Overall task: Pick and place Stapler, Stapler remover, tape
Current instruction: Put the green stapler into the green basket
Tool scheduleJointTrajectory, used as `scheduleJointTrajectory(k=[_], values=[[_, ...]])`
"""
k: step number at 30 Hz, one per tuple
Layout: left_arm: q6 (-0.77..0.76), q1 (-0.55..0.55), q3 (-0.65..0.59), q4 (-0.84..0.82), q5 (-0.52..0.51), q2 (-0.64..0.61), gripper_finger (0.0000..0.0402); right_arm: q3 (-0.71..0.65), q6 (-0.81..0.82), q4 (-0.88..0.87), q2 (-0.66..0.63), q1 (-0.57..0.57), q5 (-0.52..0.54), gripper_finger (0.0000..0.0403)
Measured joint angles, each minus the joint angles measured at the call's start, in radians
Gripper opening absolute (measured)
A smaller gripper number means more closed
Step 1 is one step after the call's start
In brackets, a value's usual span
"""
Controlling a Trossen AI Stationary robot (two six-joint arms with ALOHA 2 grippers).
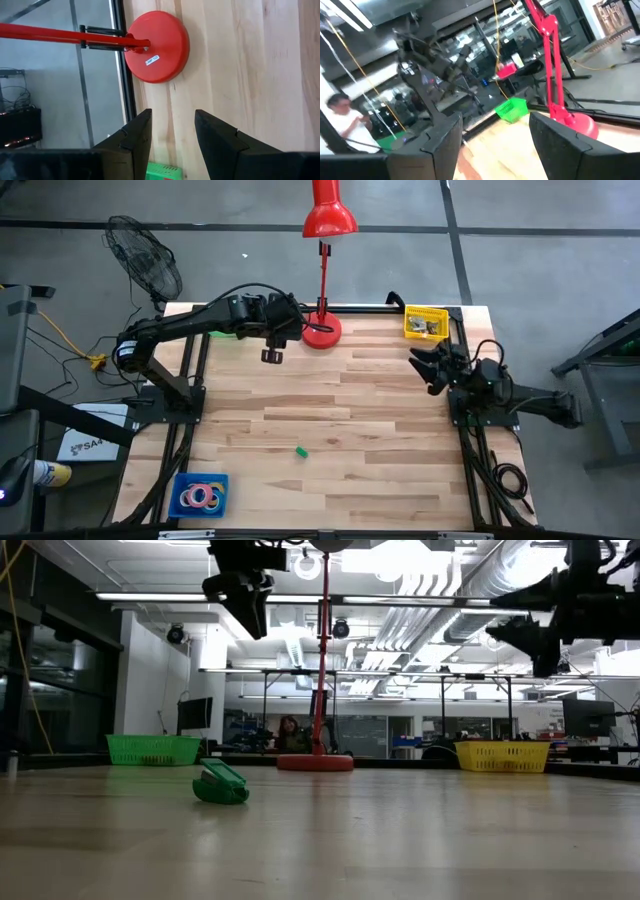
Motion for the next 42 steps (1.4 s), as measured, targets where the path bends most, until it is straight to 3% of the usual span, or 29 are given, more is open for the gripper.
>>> scheduleJointTrajectory(k=[10,22,33,42], values=[[-0.063,0.000,0.000,-0.005,0.031,0.000,0.0147,0.004,-0.015,-0.139,0.001,0.000,-0.014,0.0222],[-0.370,-0.014,-0.001,-0.004,0.367,0.011,0.0147,0.006,-0.123,-0.191,0.005,0.000,-0.104,0.0222],[-0.486,-0.192,0.000,-0.002,0.418,0.013,0.0147,0.006,-0.135,-0.189,0.005,0.000,-0.097,0.0222],[-0.392,-0.353,-0.001,0.006,0.407,0.044,0.0147,0.005,-0.135,-0.184,0.005,0.000,-0.097,0.0222]])
